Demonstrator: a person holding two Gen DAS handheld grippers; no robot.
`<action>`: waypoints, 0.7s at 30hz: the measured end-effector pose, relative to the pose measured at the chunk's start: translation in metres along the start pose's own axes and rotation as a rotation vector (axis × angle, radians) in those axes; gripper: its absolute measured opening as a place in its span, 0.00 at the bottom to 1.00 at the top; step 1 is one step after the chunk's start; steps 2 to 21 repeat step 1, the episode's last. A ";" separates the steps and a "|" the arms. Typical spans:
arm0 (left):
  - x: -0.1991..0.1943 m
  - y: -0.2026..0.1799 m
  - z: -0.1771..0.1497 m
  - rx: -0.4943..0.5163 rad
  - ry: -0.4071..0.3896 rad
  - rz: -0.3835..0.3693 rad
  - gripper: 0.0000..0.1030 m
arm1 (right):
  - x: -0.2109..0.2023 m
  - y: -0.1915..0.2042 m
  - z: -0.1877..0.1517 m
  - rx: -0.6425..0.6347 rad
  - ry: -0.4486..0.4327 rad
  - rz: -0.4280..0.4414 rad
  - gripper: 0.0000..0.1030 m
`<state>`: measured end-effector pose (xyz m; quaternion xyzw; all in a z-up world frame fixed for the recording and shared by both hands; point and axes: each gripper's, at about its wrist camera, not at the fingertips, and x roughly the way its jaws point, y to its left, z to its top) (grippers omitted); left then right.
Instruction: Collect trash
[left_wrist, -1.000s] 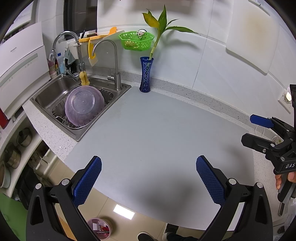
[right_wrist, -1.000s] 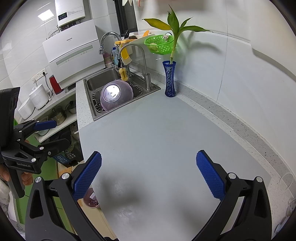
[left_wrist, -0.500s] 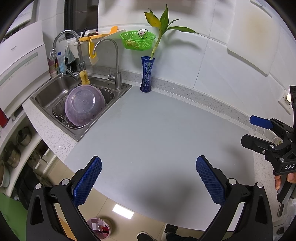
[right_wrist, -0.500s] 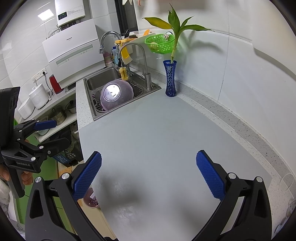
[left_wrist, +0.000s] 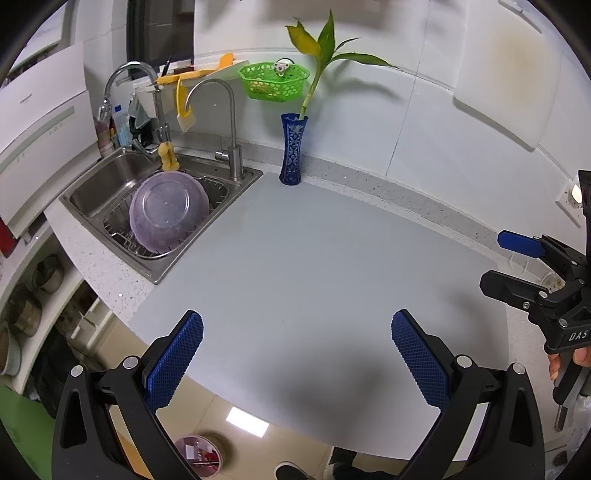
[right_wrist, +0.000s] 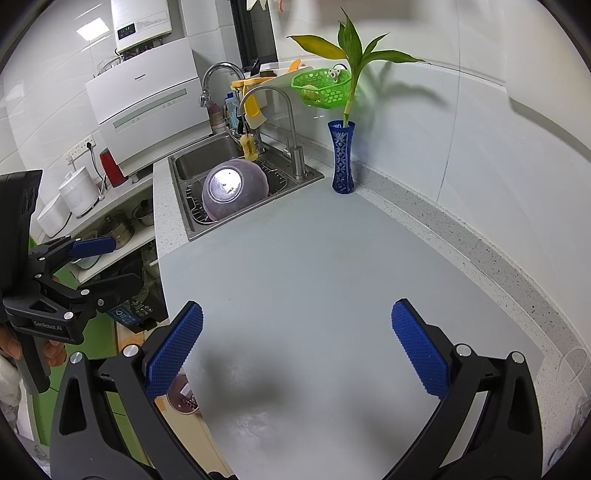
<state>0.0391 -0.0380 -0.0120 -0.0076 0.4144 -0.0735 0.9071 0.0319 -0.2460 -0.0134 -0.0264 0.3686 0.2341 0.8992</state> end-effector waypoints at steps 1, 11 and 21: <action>0.000 0.000 0.000 0.000 0.000 0.003 0.95 | 0.000 0.000 0.000 0.000 0.000 0.000 0.97; 0.000 0.000 0.000 0.000 0.000 0.003 0.95 | 0.000 0.000 0.000 0.000 0.000 0.000 0.97; 0.000 0.000 0.000 0.000 0.000 0.003 0.95 | 0.000 0.000 0.000 0.000 0.000 0.000 0.97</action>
